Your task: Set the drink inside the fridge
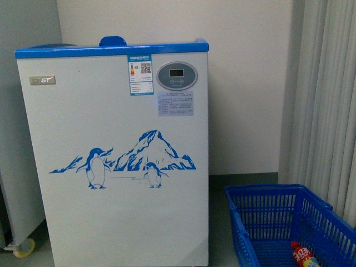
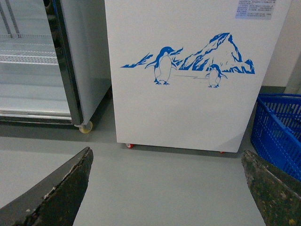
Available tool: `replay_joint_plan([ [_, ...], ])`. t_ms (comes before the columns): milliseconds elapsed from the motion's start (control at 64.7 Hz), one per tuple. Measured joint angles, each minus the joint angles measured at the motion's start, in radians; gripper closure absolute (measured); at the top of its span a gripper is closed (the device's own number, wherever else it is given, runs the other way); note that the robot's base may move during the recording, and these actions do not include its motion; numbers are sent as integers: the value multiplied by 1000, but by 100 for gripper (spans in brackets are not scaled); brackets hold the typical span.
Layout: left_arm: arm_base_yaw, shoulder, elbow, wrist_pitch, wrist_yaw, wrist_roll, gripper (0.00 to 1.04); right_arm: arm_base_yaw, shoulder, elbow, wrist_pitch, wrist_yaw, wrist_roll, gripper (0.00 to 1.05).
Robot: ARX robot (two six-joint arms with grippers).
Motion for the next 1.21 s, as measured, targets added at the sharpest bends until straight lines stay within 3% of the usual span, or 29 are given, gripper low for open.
replay_joint_plan([
  [1206, 0, 0, 0, 0, 0, 0, 8, 0, 0, 0, 0, 0, 0, 7],
])
